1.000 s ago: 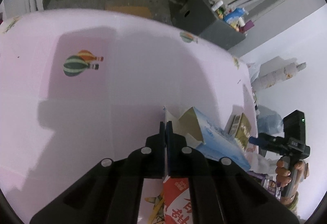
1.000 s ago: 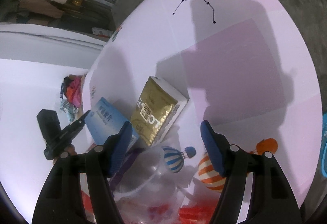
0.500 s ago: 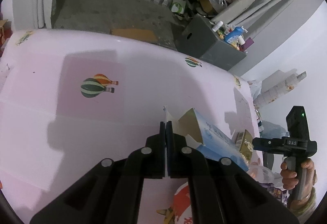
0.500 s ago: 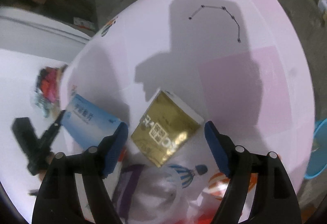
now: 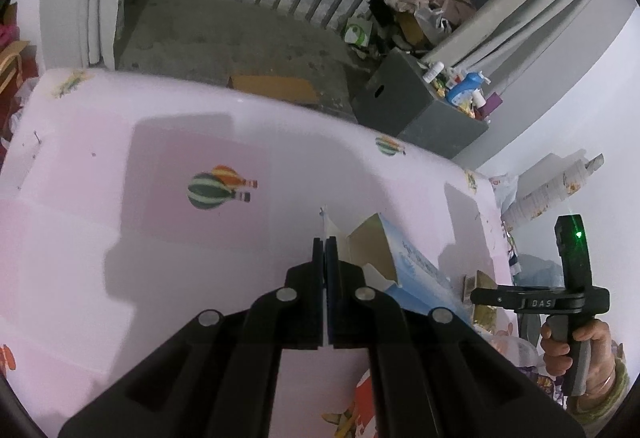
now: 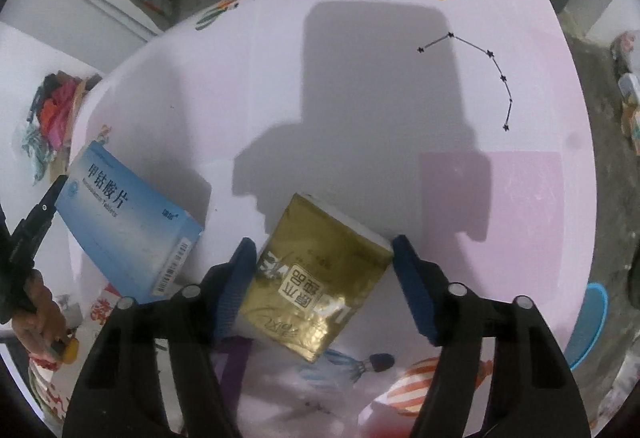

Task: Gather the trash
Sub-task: 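Grasp the gold tissue pack with the right tool and lift it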

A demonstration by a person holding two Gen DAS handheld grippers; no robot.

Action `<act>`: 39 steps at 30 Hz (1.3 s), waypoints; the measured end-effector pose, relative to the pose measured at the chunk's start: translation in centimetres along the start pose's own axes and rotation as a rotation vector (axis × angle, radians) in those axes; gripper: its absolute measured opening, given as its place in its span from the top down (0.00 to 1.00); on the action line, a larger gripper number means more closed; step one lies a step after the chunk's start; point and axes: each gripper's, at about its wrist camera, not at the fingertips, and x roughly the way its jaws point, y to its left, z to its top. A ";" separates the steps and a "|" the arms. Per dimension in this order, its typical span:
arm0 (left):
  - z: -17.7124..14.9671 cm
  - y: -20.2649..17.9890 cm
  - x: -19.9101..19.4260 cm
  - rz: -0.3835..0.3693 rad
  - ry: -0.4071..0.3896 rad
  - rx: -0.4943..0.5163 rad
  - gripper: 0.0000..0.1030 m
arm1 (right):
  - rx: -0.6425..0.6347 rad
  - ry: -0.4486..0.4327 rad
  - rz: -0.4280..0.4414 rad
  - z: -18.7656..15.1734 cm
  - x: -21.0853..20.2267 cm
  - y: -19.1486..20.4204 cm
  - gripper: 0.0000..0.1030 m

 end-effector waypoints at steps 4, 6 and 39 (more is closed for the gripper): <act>0.4 -0.4 -1.5 -0.013 -0.054 0.008 1.00 | 0.006 -0.048 0.036 -0.4 -0.6 -1.4 0.42; 0.7 -1.1 -2.5 -0.017 -0.091 0.022 1.00 | 0.014 -0.079 0.065 -0.7 -1.1 -2.1 0.42; -7.1 -34.3 -16.1 -0.285 -0.263 0.598 1.00 | 0.220 -0.908 0.047 -24.8 -25.0 -14.7 0.43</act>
